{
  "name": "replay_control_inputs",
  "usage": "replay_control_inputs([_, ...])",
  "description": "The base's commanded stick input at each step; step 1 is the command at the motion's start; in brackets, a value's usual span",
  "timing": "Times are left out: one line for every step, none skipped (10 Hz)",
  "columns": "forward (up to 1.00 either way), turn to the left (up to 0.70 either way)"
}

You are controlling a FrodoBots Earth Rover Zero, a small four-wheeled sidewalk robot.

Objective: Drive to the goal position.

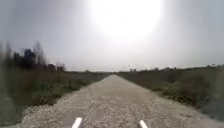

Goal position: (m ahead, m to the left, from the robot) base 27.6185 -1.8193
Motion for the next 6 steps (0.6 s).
replay_control_inputs([0.70,0.00])
replay_control_inputs([0.70,0.00])
replay_control_inputs([0.70,0.00])
replay_control_inputs([0.70,0.00])
replay_control_inputs([0.70,0.00])
replay_control_inputs([0.70,0.00])
